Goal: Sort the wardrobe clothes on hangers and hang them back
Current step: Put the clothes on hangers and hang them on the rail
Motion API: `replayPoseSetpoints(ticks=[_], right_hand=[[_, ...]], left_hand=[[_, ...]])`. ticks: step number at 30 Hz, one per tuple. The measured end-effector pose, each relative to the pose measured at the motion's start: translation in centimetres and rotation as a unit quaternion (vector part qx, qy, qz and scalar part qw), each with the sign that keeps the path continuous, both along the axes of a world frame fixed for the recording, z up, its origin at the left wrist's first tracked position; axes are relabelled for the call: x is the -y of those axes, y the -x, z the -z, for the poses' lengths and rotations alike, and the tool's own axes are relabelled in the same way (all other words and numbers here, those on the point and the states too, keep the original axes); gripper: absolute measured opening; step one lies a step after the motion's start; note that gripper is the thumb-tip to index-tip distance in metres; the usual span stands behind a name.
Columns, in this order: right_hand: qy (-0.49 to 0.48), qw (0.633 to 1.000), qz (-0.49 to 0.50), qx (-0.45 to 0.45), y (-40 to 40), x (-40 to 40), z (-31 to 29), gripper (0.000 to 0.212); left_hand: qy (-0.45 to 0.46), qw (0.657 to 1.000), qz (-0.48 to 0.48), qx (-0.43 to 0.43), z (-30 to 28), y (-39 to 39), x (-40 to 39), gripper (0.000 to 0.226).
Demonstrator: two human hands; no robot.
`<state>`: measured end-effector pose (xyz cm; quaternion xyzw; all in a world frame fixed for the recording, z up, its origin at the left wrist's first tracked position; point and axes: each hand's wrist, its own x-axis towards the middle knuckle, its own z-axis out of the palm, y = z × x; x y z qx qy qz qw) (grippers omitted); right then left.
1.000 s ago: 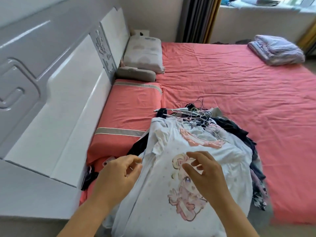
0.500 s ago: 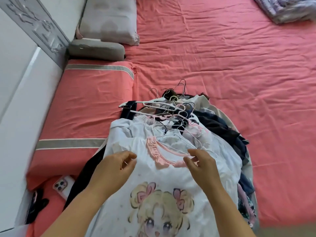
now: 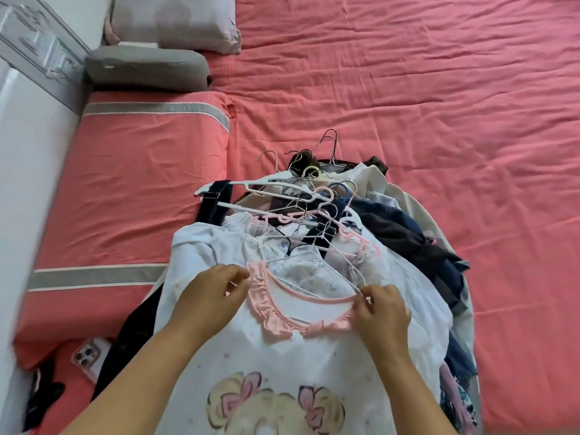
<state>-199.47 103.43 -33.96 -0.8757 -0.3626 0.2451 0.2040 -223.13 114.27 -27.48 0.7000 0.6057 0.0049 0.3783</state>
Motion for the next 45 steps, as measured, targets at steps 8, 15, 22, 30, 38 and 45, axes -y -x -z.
replayPoseSetpoints(ticks=[8, 15, 22, 30, 38, 45], right_hand=[[-0.233, 0.962, -0.13, -0.066, 1.4, -0.4, -5.6, 0.01], [-0.283, 0.923, -0.246, -0.081, 9.2, -0.9, -10.9, 0.012], [-0.257, 0.827, -0.488, -0.11, 20.6, 4.3, -18.6, 0.017], [-0.261, 0.668, -0.661, -0.218, 34.3, 13.9, -24.8, 0.044], [-0.267, 0.513, -0.779, -0.243, 45.9, 23.5, -28.7, 0.028], [-0.282, 0.387, -0.847, -0.231, 52.2, 29.8, -31.7, 0.025]], left_hand=[[-0.188, 0.982, -0.026, -0.014, -2.9, 4.3, 0.3, 0.068], [-0.246, 0.959, -0.136, 0.025, -8.7, 14.5, 8.5, 0.047], [-0.39, 0.876, -0.281, 0.033, -14.3, 26.5, 25.8, 0.045], [-0.488, 0.763, -0.422, -0.05, -18.3, 34.1, 47.5, 0.041], [-0.52, 0.63, -0.561, -0.134, -19.6, 36.9, 64.2, 0.028], [-0.522, 0.55, -0.605, -0.242, -24.1, 36.2, 72.7, 0.063]])
